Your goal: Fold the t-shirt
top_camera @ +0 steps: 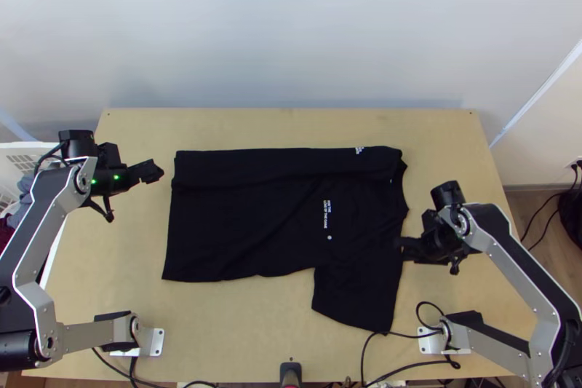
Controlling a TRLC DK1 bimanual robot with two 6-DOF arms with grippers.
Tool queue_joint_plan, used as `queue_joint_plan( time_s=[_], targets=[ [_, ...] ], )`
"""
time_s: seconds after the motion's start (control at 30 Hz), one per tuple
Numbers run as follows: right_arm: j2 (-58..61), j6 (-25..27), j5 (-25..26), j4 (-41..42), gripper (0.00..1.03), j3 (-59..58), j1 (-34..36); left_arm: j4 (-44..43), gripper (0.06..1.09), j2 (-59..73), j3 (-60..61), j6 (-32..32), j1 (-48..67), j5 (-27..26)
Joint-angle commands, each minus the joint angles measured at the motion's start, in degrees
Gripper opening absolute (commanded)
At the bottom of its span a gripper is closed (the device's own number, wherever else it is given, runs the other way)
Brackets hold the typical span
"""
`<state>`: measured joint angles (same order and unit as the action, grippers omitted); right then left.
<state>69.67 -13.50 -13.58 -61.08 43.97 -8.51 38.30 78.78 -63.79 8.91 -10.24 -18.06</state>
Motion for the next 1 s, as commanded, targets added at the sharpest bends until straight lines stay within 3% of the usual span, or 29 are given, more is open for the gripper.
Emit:
queue_joint_plan(
  time_s=[0.0, 0.53, 0.67, 0.7, 0.73, 0.8, 0.97],
  targets=[
    [-0.1, 2.4, -1.8, 0.2, 0.45, -2.4, -0.4, 0.9, 1.03, -1.4, 1.5, -1.1, 0.1, -0.7],
    [5.1, 4.5, -3.5, 8.2, 0.45, -6.3, -0.6, 1.3, 1.03, -1.8, 1.3, -1.1, 0.3, -0.7],
    [6.8, 4.5, -3.8, 9.5, 0.45, -6.7, -3.4, 1.5, 1.03, -1.6, 1.3, -1.2, 0.7, -0.7],
    [7.1, 4.4, -4.0, 9.5, 0.41, -6.9, -4.0, 1.9, 1.03, -1.6, 1.2, -1.5, 0.7, -0.7],
    [7.1, 4.5, -4.3, 10.3, 0.28, -7.2, -4.6, 2.7, 1.03, -1.6, 1.2, -2.4, 0.9, -0.7],
    [6.1, 4.5, -4.3, 12.4, 0.02, -8.0, -4.7, 5.0, 1.03, -1.6, 1.3, -5.6, 1.3, -0.7],
    [4.3, 4.6, -4.3, 12.7, 0.03, -8.5, -4.8, 19.6, 1.03, -3.2, 3.2, -27.5, 2.7, -0.7]
  ],
)
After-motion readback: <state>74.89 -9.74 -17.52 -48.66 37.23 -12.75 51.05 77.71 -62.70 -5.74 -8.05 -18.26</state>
